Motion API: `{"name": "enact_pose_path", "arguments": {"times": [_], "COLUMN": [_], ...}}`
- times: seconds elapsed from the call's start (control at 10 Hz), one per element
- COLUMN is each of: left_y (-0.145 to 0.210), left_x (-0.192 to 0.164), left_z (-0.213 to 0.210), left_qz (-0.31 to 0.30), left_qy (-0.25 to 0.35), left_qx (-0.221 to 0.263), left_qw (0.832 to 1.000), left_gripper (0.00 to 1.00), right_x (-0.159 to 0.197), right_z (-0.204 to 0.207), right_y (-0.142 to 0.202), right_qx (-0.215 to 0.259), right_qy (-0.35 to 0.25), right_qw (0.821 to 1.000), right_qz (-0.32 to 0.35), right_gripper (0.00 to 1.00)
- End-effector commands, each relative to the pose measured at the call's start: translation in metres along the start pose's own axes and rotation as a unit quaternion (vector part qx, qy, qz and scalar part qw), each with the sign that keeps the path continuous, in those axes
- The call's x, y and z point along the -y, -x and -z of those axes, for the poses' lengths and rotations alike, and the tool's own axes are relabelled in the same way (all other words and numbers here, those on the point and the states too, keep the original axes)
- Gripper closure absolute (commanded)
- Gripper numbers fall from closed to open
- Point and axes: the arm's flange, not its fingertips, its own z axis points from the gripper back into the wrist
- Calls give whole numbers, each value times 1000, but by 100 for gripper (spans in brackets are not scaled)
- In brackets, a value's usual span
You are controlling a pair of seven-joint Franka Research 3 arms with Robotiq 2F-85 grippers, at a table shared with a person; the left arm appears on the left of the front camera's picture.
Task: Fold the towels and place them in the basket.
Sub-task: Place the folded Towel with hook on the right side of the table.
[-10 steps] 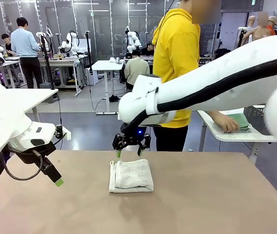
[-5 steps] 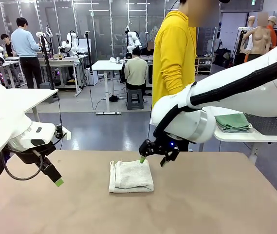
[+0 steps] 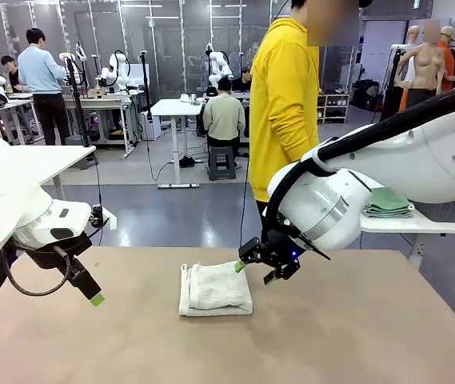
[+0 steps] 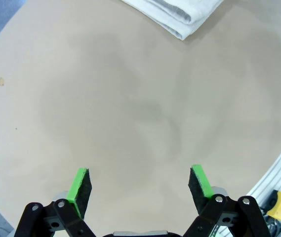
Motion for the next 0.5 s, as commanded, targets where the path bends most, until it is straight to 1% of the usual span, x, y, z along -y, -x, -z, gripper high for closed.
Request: {"name": "enact_pose_path", "arguments": {"times": [0.0,0.4], "left_y": [-3,-3], "left_x": [0,0], "left_z": [1,1], "left_qz": [-6,-6], "left_qy": [-5,-5], "left_qx": [0,0], "left_qw": [1000,1000], "left_gripper": [0,0], "right_x": [11,10], "right_z": [13,38], "right_y": [-7,-13], "right_qx": [-6,-16], "right_qy": [-41,-52], "right_qw": [999,998], "right_qz": [0,5], "right_gripper": [0,0]}}
